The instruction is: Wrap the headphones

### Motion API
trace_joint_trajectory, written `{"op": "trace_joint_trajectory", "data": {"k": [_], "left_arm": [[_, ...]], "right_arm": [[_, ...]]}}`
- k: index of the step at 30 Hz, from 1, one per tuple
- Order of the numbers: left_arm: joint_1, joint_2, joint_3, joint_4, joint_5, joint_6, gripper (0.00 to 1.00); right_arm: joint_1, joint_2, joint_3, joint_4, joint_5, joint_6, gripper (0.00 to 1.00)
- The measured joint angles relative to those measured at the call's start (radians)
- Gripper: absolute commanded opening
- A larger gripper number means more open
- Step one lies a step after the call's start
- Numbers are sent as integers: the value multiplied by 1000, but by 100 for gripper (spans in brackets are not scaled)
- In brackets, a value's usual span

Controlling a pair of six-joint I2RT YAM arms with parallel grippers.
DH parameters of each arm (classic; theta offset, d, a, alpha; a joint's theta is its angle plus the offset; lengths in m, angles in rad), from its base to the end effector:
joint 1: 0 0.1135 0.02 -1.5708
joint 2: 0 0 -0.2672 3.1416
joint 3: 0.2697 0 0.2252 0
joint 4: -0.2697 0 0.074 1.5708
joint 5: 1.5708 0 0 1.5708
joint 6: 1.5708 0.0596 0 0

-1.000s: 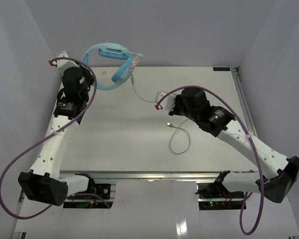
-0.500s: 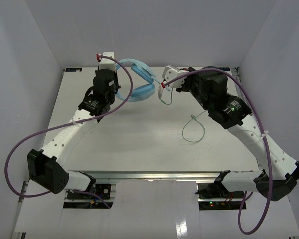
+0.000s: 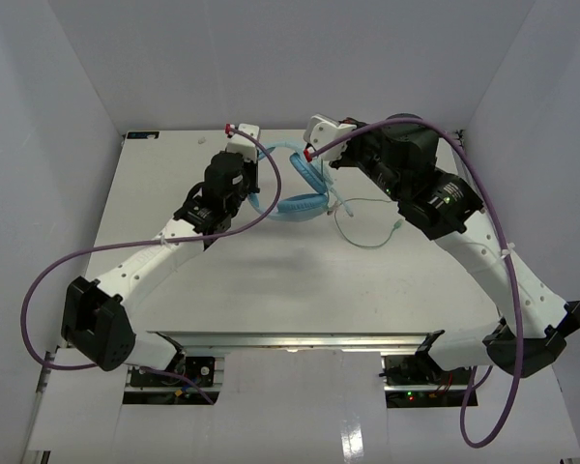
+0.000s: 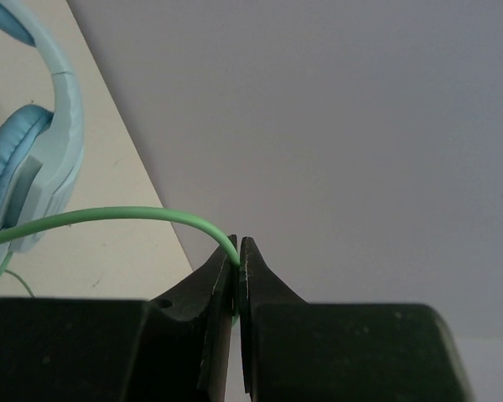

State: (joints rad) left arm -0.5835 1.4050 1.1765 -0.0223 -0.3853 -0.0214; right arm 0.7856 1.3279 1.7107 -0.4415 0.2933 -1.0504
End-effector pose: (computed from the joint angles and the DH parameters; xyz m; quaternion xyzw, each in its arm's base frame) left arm 0.2845 -0.1610 0.3542 0.1023 0.7775 -0.0349 0.6195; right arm 0.1999 0.1756 0.5019 -0.5109 0.5168 -0.1950 0.6587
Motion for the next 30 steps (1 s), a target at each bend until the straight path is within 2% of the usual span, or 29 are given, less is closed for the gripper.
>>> {"op": "trace_joint_trajectory", "data": {"k": [8,16,23,30], "left_arm": [[0,-150,-123,45,296,-20,0],[-1,-296,-182,92,565,-36,0],[0,-373,-216,172,636,-139,0],[0,-380,-256,289,675,-313,0]], "right_arm": [[-34,64,40,23,0,24,8],[-140,87,56,27,-96,105,8],[-296,66,-10,74,-338,285,8],[-359,71,-74,103,-557,495,8]]}}
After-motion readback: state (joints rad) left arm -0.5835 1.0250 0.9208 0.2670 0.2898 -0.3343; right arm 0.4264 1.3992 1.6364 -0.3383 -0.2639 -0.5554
